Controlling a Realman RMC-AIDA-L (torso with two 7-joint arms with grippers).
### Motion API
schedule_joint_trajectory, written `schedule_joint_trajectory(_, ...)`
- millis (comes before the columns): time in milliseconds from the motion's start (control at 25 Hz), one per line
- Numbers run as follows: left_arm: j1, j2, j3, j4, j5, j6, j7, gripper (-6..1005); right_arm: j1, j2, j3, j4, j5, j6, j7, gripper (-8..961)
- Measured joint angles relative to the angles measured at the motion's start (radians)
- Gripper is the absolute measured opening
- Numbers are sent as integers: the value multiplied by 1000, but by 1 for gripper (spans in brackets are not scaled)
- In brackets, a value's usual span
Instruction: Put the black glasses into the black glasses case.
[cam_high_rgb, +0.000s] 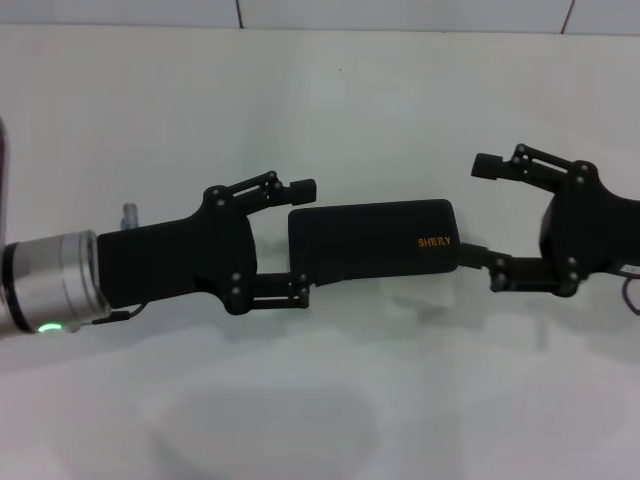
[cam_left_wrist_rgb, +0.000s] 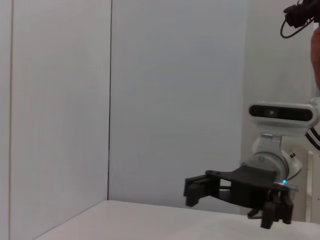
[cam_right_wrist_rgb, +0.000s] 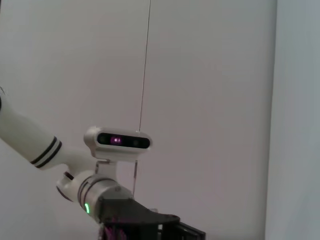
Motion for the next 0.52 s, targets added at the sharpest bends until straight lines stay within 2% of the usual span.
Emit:
schedule_joint_trajectory(160, 5, 11, 0, 1, -2, 25, -1, 876, 25, 1, 5, 46, 9, 34, -19, 868)
schedule_joint_trajectory(520, 30, 28, -10, 2, -1, 41, 18, 875, 34, 0, 0, 82, 49, 78, -81, 868)
